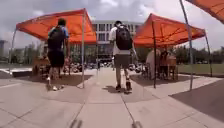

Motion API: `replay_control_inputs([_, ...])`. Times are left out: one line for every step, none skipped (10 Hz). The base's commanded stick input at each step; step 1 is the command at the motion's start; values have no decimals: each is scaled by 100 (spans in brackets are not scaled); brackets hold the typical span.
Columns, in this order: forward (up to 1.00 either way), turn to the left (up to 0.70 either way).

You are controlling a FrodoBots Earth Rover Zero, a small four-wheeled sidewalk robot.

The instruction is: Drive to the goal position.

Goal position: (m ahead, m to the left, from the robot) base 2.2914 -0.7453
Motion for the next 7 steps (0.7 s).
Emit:
replay_control_inputs([85,1])
replay_control_inputs([85,1])
replay_control_inputs([85,1])
replay_control_inputs([85,1])
replay_control_inputs([85,3])
replay_control_inputs([85,3])
replay_control_inputs([85,3])
